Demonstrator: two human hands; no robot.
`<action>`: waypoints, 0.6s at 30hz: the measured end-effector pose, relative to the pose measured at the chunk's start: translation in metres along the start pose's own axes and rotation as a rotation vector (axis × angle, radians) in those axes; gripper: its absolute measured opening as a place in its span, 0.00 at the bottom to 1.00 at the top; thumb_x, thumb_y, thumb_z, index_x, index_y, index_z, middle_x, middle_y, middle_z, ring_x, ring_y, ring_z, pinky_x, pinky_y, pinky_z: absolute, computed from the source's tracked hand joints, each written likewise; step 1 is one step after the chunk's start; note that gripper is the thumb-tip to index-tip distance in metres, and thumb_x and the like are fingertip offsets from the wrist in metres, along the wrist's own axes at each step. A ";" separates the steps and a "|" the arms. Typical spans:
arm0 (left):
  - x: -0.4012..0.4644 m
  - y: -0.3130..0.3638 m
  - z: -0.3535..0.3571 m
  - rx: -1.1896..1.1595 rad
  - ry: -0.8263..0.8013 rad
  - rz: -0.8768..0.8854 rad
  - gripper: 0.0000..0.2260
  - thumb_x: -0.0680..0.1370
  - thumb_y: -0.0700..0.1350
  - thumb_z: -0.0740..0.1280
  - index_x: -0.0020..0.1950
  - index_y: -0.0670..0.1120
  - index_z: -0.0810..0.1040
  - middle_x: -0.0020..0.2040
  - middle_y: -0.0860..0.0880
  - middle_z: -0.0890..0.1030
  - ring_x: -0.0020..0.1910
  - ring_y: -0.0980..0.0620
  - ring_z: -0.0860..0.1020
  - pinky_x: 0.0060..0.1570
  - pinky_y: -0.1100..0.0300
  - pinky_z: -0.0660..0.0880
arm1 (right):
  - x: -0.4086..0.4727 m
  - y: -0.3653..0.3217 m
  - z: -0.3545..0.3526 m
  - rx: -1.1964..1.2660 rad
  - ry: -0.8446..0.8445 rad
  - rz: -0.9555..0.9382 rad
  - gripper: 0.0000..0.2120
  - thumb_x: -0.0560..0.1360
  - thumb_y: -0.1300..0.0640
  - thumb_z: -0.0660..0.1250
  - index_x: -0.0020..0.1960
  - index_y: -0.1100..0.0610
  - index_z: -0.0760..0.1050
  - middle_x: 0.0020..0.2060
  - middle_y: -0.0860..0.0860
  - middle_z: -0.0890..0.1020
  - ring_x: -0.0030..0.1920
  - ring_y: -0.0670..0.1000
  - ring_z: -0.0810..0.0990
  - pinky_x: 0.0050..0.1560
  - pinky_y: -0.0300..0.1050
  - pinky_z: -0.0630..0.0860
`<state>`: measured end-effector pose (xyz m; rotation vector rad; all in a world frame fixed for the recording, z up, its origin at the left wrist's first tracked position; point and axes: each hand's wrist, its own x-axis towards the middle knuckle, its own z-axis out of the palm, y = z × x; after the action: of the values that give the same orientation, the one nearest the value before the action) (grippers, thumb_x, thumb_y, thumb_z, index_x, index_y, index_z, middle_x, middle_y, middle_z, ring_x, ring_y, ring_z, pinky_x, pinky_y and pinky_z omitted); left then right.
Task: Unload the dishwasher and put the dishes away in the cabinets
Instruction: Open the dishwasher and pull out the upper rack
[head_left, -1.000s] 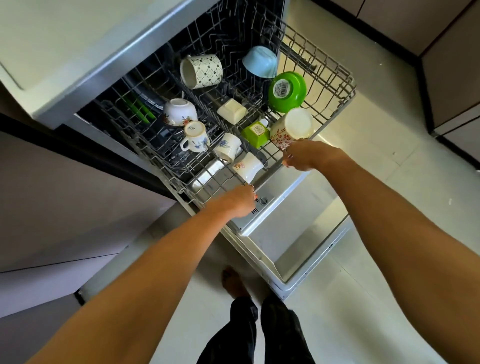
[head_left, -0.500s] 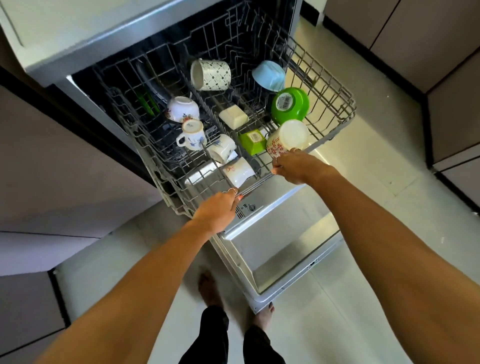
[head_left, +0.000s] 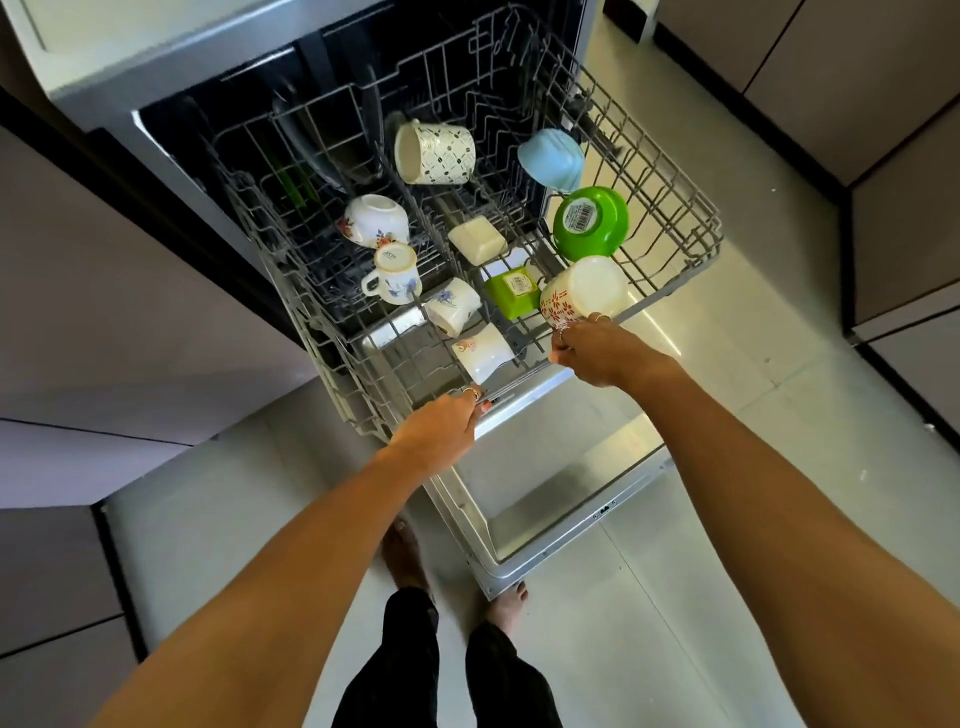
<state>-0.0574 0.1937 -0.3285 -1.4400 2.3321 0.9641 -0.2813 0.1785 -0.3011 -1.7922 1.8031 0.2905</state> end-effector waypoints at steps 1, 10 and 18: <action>-0.001 0.000 0.001 0.005 -0.002 0.000 0.16 0.84 0.47 0.50 0.60 0.39 0.70 0.45 0.40 0.79 0.44 0.43 0.80 0.43 0.52 0.75 | 0.001 0.001 0.002 0.008 -0.004 0.000 0.14 0.80 0.56 0.56 0.62 0.58 0.73 0.62 0.61 0.74 0.65 0.62 0.67 0.67 0.59 0.67; -0.008 0.003 0.001 -0.007 -0.007 0.001 0.15 0.84 0.48 0.50 0.59 0.40 0.71 0.40 0.44 0.77 0.40 0.45 0.79 0.42 0.50 0.78 | -0.008 -0.004 0.004 0.027 0.012 0.015 0.14 0.80 0.56 0.56 0.61 0.58 0.74 0.61 0.59 0.75 0.64 0.60 0.69 0.64 0.56 0.69; -0.007 0.017 0.012 -0.035 0.003 -0.004 0.15 0.84 0.48 0.50 0.58 0.40 0.71 0.41 0.43 0.78 0.40 0.46 0.79 0.41 0.52 0.76 | -0.014 0.010 0.004 0.095 0.016 0.014 0.12 0.80 0.56 0.58 0.58 0.59 0.76 0.59 0.59 0.76 0.62 0.59 0.69 0.62 0.54 0.69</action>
<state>-0.0702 0.2119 -0.3269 -1.4593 2.3245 1.0068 -0.2909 0.1935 -0.2992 -1.7215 1.8099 0.1929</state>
